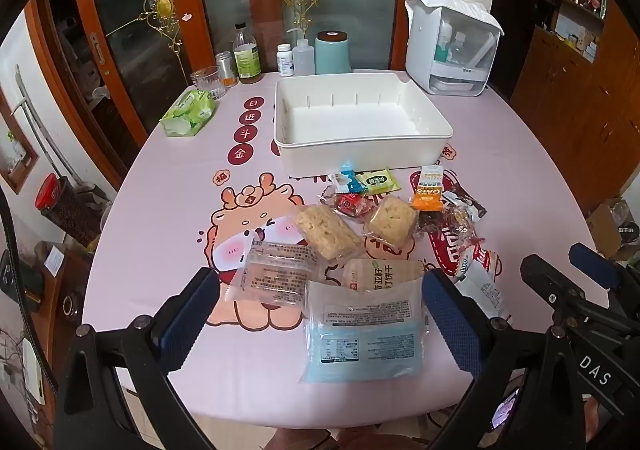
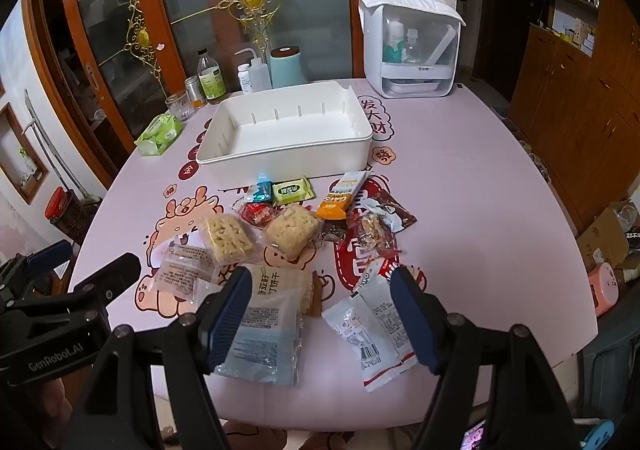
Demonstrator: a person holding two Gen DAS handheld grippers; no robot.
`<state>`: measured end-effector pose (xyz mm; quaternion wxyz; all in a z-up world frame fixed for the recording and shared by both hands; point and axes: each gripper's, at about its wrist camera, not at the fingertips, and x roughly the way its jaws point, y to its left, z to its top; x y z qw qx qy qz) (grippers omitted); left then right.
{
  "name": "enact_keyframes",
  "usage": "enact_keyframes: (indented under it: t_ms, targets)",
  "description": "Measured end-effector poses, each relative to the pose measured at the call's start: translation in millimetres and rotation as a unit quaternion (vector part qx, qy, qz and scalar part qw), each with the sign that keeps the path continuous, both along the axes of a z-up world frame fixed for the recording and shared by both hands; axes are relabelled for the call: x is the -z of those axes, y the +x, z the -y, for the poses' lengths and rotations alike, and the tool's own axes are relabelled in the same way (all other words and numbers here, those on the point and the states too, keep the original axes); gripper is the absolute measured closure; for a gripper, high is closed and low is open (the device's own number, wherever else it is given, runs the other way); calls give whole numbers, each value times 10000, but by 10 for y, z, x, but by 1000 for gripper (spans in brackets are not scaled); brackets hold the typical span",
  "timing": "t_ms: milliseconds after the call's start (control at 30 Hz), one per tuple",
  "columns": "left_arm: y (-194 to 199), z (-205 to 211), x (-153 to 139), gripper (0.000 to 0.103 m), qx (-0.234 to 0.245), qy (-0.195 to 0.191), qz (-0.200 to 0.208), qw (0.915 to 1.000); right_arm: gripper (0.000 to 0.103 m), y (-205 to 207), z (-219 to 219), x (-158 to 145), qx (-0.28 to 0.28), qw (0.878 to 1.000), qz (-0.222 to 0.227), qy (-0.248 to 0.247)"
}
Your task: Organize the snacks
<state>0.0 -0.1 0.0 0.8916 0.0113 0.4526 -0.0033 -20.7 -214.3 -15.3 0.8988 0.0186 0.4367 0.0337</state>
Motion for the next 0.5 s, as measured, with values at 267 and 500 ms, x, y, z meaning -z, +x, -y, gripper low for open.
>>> enact_keyframes:
  t_ms: [267, 500]
  targets:
    - [-1, 0, -1, 2, 1, 0, -9, 10000, 31, 18, -20, 2, -2, 10000, -10, 24]
    - [-1, -2, 2, 2, -2, -8, -27, 10000, 31, 38, -43, -1, 3, 10000, -26, 27]
